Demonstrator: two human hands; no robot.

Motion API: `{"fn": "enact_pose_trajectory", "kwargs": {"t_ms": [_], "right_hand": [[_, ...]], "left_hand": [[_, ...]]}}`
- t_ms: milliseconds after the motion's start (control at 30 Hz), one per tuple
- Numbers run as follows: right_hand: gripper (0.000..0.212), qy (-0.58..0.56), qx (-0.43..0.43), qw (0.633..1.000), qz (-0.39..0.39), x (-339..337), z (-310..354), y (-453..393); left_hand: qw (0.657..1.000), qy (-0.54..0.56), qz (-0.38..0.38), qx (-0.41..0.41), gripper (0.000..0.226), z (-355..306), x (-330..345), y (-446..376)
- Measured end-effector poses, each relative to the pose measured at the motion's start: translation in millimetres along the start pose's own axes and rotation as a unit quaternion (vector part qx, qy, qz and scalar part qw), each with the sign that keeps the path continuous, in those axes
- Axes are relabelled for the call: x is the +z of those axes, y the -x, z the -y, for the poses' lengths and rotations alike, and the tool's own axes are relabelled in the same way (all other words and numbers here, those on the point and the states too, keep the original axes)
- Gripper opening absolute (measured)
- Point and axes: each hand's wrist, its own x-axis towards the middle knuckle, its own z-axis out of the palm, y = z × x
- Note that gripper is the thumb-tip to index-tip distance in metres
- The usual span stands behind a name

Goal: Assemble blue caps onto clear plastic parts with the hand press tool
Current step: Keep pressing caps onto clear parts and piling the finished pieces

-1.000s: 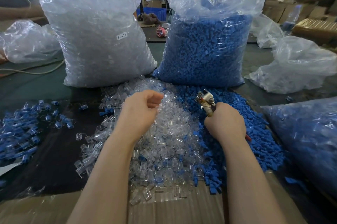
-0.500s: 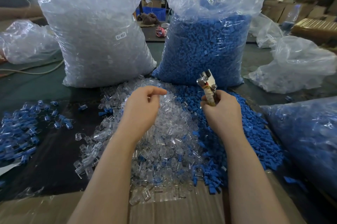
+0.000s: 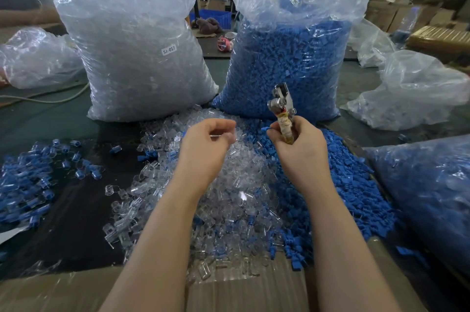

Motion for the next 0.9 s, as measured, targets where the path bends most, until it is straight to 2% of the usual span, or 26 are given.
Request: {"fn": "enact_pose_trajectory", "kwargs": {"t_ms": [167,333,467,667,900], "right_hand": [[0.014,-0.004,-0.017,1.000,0.023,3,2,2],[0.015,-0.019,-0.034,0.998,0.041,6,8,5],[0.015,-0.035,-0.047,0.997,0.047,8,13,8],[0.020,-0.048,-0.061,0.996,0.046,10,17,10],[0.018,-0.046,-0.062,0.997,0.023,10,16,11]], "left_hand": [[1.000,-0.002,-0.018,0.007,0.013,0,5,1],[0.998,-0.013,-0.063,0.028,0.017,0,8,1],[0.996,0.042,-0.084,0.011,0.013,-1,10,2],[0.982,0.173,-0.050,-0.061,0.007,-4,12,4],[0.962,0.257,-0.008,-0.093,0.010,-9,13,7]]}}
